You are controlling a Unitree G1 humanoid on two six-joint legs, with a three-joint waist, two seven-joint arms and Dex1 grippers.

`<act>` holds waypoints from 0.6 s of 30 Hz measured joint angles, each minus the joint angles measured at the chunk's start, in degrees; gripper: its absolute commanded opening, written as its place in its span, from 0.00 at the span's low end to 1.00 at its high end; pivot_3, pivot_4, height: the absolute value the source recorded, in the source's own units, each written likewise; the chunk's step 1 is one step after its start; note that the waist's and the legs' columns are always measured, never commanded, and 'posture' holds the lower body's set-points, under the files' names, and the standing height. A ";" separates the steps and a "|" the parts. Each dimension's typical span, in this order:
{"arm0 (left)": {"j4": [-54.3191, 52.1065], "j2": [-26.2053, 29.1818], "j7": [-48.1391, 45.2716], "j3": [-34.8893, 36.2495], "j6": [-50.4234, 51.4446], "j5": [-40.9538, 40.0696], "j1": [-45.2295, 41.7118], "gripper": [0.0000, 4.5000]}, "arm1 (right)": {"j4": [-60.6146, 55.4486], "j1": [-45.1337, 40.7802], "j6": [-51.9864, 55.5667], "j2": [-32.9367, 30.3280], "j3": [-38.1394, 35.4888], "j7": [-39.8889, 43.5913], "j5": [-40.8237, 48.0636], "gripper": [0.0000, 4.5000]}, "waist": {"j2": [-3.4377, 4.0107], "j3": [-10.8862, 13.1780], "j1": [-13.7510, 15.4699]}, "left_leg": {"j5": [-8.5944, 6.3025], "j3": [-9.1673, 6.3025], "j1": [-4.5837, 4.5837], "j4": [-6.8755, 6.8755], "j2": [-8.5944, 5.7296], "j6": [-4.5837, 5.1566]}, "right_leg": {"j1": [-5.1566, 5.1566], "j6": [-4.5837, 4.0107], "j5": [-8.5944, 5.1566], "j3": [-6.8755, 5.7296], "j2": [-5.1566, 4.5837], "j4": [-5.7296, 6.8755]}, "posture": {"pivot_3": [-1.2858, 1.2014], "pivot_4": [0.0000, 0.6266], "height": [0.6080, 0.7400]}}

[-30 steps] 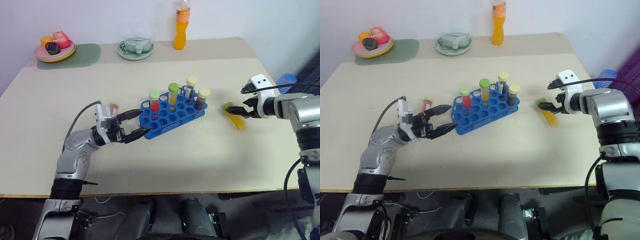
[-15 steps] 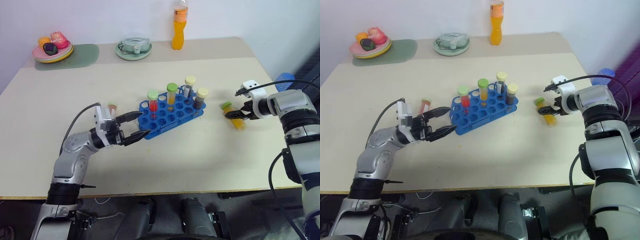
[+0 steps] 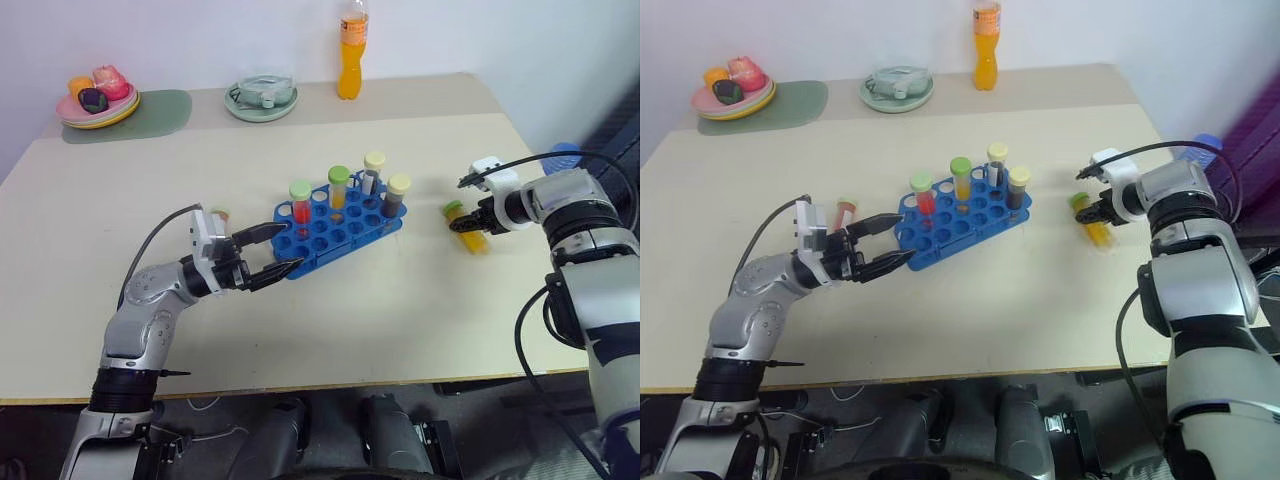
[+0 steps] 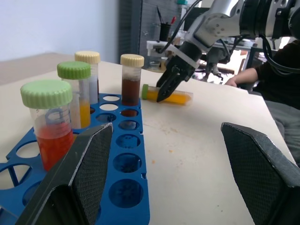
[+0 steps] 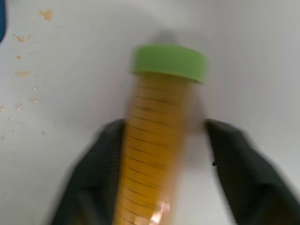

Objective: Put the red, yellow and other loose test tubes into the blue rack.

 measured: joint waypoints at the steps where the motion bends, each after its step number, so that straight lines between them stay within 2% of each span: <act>1: -0.64 0.00 0.30 0.00 0.18 0.00 0.21 0.84 | 0.00 -0.02 -0.51 0.23 0.01 0.12 -0.46 0.18 | -0.01 -0.01 -0.06 | 0.00 0.00 0.01 0.00 0.00 0.00 | 0.00 0.00 0.00 0.01 0.01 0.00 | 0.52 0.24 1.00; 6: -1.54 0.00 1.05 -0.01 0.71 -0.01 0.61 0.84 | -0.41 0.63 -4.67 0.37 0.16 1.76 -2.37 0.17 | 0.00 -0.01 -0.16 | 0.01 0.01 0.03 0.00 0.00 -0.01 | 0.00 -0.01 0.01 0.04 0.02 0.04 | 0.52 0.24 1.00; 10: -1.84 -0.01 1.35 -0.02 1.11 0.00 0.66 0.84 | -5.33 4.61 -10.97 -1.49 0.23 6.73 -3.02 0.17 | -0.03 -0.03 -0.08 | 0.00 0.01 0.03 0.03 0.00 -0.01 | 0.01 0.00 0.01 0.04 0.03 0.03 | 0.52 0.24 1.00; 12: -1.87 0.03 1.57 -0.04 1.11 0.01 0.71 0.84 | -11.50 8.94 -15.14 -3.66 -0.06 10.92 -2.34 0.17 | -0.04 -0.04 0.03 | 0.00 0.01 0.03 0.04 0.00 -0.01 | 0.03 0.02 0.03 0.04 0.03 0.02 | 0.52 0.24 1.00; 16: -1.54 0.06 1.53 0.11 0.75 0.05 0.97 0.84 | -36.64 26.16 -17.71 -10.06 -4.56 23.11 5.42 0.17 | -0.12 -0.08 0.58 | -0.02 -0.05 0.00 0.05 0.01 0.01 | 0.05 0.04 0.02 -0.01 0.02 -0.03 | 0.52 0.24 1.00; 18: -1.04 -0.01 1.33 0.03 0.24 0.06 0.92 0.84 | -47.86 34.23 -17.21 -10.93 -7.47 26.22 10.04 0.17 | -0.16 -0.11 0.50 | -0.04 -0.04 0.01 0.10 0.02 0.02 | 0.08 0.04 0.02 -0.02 0.03 -0.03 | 0.52 0.24 1.00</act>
